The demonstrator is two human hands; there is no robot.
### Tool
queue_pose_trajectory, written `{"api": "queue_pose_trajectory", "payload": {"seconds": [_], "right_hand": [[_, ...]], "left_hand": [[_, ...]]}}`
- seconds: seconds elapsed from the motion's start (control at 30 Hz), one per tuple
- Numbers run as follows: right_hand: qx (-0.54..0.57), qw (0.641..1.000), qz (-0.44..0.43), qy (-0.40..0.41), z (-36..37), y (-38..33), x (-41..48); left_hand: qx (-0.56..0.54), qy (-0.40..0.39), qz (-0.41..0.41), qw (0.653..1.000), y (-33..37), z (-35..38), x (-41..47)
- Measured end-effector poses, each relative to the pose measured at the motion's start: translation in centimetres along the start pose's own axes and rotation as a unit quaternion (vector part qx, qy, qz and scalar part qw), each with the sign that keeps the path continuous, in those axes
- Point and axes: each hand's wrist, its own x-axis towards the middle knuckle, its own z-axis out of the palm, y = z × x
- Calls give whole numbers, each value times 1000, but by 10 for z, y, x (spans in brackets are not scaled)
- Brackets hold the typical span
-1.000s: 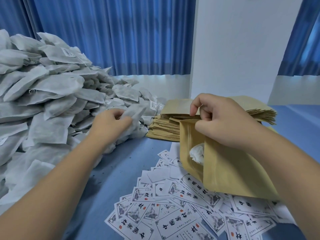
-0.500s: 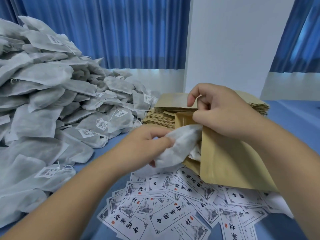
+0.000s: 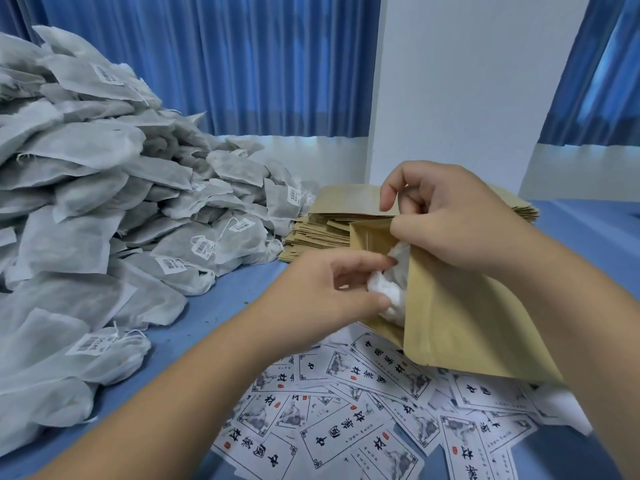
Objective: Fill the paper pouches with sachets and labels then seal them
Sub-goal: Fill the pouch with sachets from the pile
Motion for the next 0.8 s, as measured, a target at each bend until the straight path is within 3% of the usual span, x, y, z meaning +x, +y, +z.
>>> {"api": "queue_pose_trajectory", "payload": {"seconds": [0.07, 0.13, 0.2, 0.33, 0.43, 0.5, 0.57, 0.63, 0.7, 0.8], "right_hand": [[9, 1000, -5, 6, 0, -2, 0], [15, 1000, -8, 5, 2, -3, 0], [21, 1000, -10, 2, 3, -4, 0], [15, 1000, -5, 3, 3, -3, -1], [4, 1000, 8, 13, 1, 0, -1], [-7, 1000, 13, 19, 0, 2, 0], [-27, 999, 14, 20, -1, 2, 1], [-48, 999, 16, 19, -2, 4, 1], [-63, 998, 22, 17, -4, 6, 0], [-96, 995, 29, 5, -7, 8, 0]], "left_hand": [[124, 56, 53, 989, -3, 2, 5], [264, 85, 93, 956, -1, 9, 10], [289, 69, 79, 952, 2, 15, 15], [196, -23, 17, 980, 2, 19, 18], [23, -72, -11, 997, 0, 15, 13], [-53, -41, -17, 998, -3, 6, 9], [-48, 24, 13, 998, -9, -6, 5], [19, 81, 36, 996, -16, -20, 2], [164, 89, 46, 981, -24, -30, 0], [400, -39, 50, 914, -35, -29, -1]]}}
